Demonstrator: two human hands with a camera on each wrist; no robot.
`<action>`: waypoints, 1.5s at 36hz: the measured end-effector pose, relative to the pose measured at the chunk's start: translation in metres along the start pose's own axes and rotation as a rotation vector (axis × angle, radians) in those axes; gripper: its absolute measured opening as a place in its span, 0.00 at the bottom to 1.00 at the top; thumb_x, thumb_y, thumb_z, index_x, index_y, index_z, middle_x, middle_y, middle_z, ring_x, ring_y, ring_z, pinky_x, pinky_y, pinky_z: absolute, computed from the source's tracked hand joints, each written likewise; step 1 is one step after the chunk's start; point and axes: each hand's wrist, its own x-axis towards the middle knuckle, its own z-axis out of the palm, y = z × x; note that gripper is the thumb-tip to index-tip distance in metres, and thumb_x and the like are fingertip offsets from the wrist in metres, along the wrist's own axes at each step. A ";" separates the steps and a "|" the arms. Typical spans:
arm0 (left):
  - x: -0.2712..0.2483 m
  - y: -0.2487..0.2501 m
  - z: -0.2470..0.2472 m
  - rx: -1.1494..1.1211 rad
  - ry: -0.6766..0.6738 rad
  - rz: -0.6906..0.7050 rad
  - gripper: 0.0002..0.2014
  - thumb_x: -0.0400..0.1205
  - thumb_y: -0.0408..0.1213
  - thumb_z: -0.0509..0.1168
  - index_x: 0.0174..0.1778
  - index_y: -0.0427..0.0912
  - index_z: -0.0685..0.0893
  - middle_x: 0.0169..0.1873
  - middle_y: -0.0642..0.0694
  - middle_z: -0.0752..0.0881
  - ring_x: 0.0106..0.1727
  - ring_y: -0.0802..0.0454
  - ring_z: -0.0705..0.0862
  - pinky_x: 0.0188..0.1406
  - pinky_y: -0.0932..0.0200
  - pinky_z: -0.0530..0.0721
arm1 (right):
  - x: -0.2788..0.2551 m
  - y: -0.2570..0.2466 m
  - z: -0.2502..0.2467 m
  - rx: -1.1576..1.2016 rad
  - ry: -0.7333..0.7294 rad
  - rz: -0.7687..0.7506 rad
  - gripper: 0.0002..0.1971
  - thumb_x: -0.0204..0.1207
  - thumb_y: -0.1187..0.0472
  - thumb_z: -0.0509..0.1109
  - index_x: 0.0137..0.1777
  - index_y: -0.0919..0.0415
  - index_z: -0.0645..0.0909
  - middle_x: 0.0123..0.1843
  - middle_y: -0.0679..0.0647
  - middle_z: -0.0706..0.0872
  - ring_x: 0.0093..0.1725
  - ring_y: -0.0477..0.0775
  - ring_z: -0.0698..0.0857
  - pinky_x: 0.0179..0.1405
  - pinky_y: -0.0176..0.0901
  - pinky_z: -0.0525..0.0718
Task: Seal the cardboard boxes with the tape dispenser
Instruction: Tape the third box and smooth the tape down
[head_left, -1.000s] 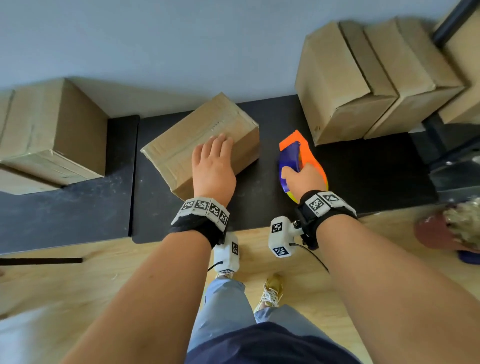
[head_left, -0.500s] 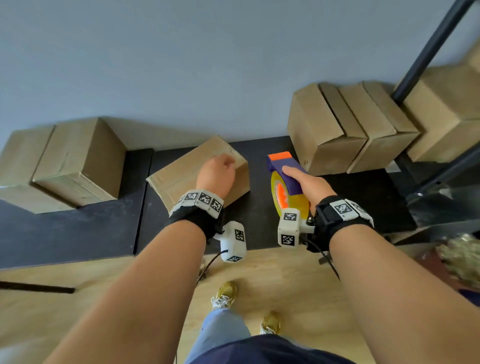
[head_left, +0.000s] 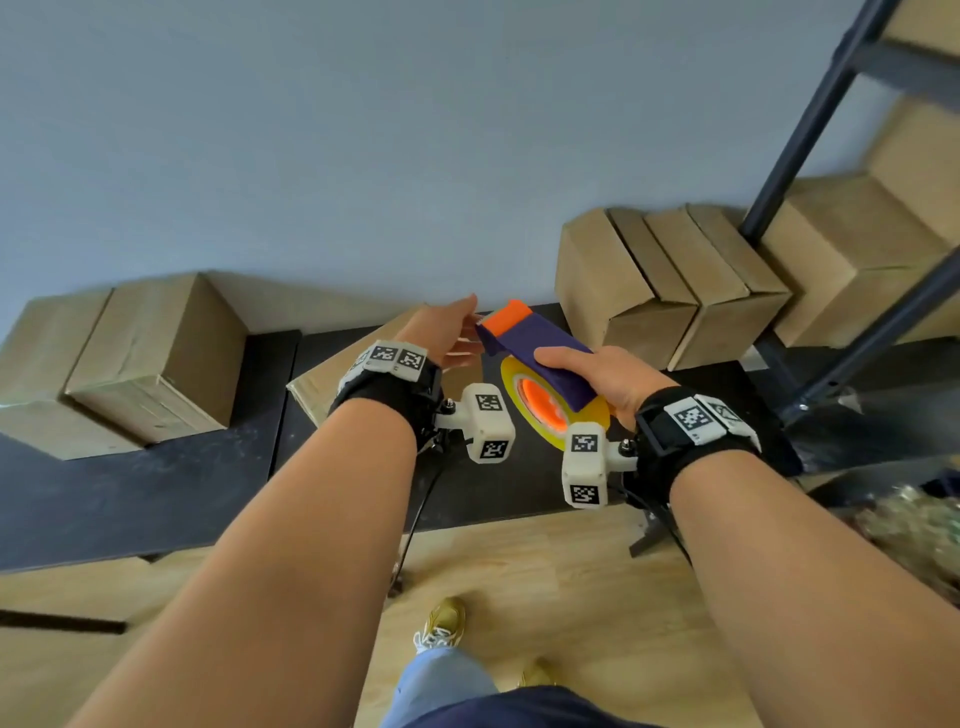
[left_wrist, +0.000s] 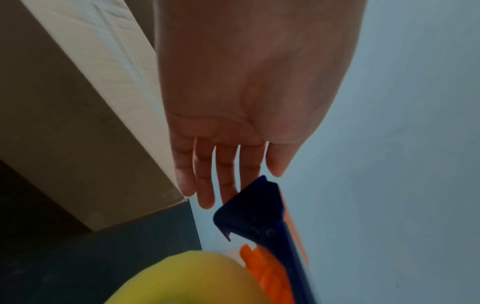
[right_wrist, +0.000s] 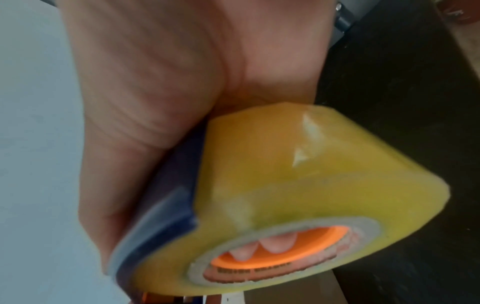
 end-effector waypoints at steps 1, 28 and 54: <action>0.000 0.000 -0.001 -0.010 0.005 -0.003 0.17 0.86 0.51 0.59 0.41 0.42 0.82 0.40 0.45 0.88 0.50 0.45 0.86 0.59 0.50 0.83 | -0.001 -0.001 0.000 0.003 -0.006 -0.004 0.26 0.61 0.39 0.82 0.49 0.60 0.89 0.46 0.59 0.93 0.51 0.63 0.90 0.64 0.59 0.83; 0.034 -0.002 -0.015 0.191 0.207 0.009 0.10 0.82 0.38 0.66 0.36 0.41 0.79 0.27 0.51 0.85 0.35 0.55 0.81 0.49 0.57 0.85 | -0.003 -0.011 0.005 -0.009 -0.069 0.057 0.32 0.60 0.37 0.82 0.56 0.61 0.87 0.50 0.59 0.93 0.56 0.64 0.90 0.67 0.61 0.83; 0.102 0.024 -0.086 0.486 0.306 0.152 0.12 0.81 0.34 0.65 0.55 0.32 0.88 0.52 0.36 0.89 0.55 0.40 0.87 0.54 0.52 0.84 | 0.019 -0.053 0.039 -0.221 0.204 0.081 0.26 0.67 0.35 0.77 0.49 0.59 0.82 0.47 0.55 0.88 0.46 0.53 0.86 0.52 0.46 0.82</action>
